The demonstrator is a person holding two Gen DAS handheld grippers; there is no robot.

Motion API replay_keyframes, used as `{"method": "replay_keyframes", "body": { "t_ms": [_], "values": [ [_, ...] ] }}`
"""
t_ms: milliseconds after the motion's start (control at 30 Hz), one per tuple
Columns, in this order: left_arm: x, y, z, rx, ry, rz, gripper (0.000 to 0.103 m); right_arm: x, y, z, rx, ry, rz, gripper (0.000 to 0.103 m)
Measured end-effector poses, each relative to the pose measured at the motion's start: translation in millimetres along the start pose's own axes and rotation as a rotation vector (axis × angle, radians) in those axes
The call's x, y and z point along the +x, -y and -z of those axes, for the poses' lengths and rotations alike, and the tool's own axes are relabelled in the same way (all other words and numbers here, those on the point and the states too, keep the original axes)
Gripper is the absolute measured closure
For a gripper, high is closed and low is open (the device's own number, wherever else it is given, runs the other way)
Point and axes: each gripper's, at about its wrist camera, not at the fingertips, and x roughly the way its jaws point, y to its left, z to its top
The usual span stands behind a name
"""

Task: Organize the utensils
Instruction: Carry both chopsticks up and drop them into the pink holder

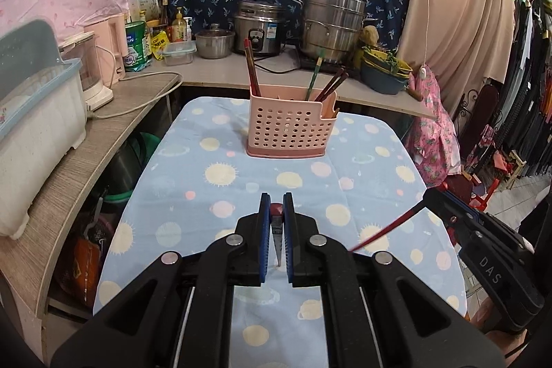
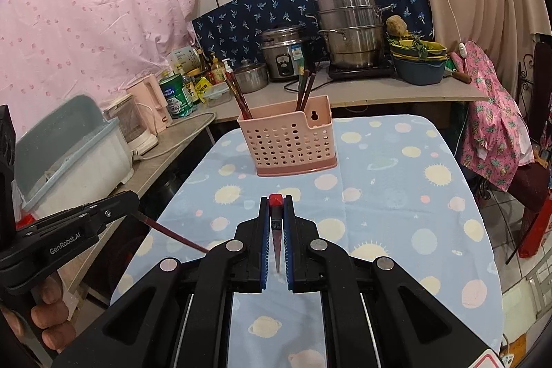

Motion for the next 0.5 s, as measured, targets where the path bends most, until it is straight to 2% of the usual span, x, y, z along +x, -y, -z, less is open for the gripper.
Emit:
{"method": "replay_keyframes", "body": {
  "t_ms": [367,500],
  "values": [
    [14,6,-14,0.027,0.005,-0.003,0.096,20,1,-6,0.001,-0.015,-0.004,0.096],
    [15,8,-29,0.029,0.026,0.003,0.096,25,4,-13,0.001,-0.011,-0.004,0.096]
  ]
}}
